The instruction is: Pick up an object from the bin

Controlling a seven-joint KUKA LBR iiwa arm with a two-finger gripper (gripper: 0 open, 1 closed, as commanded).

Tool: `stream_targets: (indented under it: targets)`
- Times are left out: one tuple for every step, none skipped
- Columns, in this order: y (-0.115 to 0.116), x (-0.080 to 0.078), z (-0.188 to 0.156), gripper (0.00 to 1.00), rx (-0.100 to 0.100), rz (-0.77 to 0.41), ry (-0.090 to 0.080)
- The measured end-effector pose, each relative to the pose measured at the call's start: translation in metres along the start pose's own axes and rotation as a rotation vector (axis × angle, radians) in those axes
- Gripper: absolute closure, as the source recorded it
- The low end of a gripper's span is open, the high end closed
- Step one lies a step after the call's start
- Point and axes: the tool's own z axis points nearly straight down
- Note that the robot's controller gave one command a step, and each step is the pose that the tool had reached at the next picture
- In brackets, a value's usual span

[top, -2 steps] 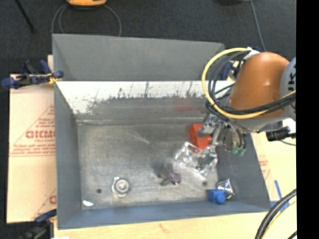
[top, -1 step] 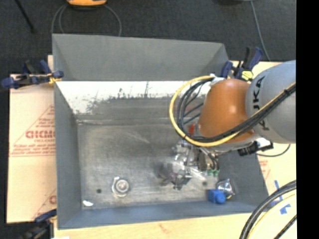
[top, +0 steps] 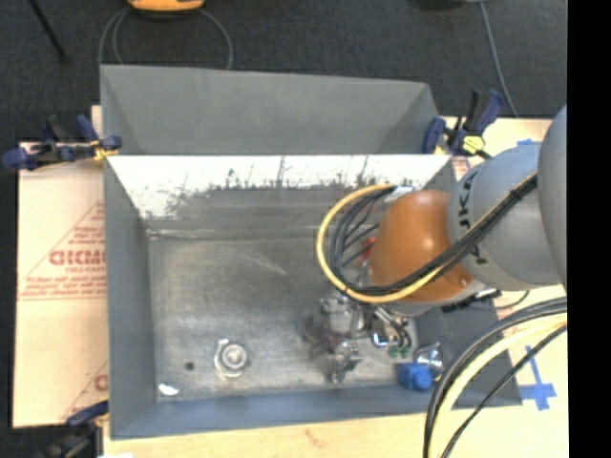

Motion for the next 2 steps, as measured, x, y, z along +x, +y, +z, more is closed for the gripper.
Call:
stream_targets:
  targets:
    - [0.000, 0.000, -0.002, 1.00, 0.000, -0.002, 0.001]
    - [-0.085, -0.051, -0.138, 1.00, 0.005, -0.184, -0.001]
